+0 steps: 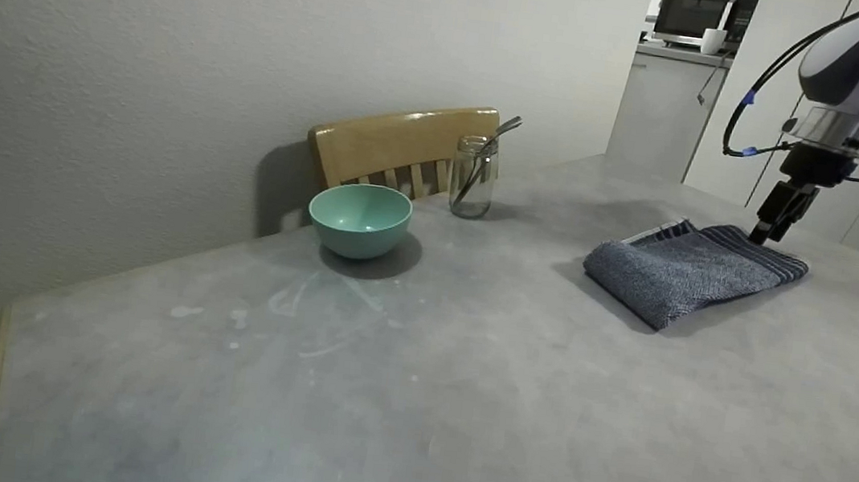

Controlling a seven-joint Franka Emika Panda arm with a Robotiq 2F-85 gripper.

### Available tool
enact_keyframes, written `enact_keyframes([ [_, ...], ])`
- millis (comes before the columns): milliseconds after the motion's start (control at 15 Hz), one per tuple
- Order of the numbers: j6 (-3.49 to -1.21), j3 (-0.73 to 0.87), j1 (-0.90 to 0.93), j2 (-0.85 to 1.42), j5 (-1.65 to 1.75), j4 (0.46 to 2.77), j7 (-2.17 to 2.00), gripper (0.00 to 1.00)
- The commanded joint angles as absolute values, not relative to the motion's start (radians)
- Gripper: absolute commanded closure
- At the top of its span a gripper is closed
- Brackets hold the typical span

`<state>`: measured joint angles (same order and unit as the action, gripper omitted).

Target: Unfold the towel

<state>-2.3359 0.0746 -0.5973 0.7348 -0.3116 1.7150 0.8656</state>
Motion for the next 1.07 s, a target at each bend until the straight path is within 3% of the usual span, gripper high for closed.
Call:
enact_keyframes([
  [0, -2.292, 0.029, -0.66, 0.781, -0.354, 1.649, 0.88, 0.0],
  [600, -2.138, -0.072, -0.833, 0.839, -0.524, 1.575, 0.943, 0.0],
  [1000, -2.004, -0.082, -0.894, 0.885, -0.628, 1.515, 0.985, 0.09],
])
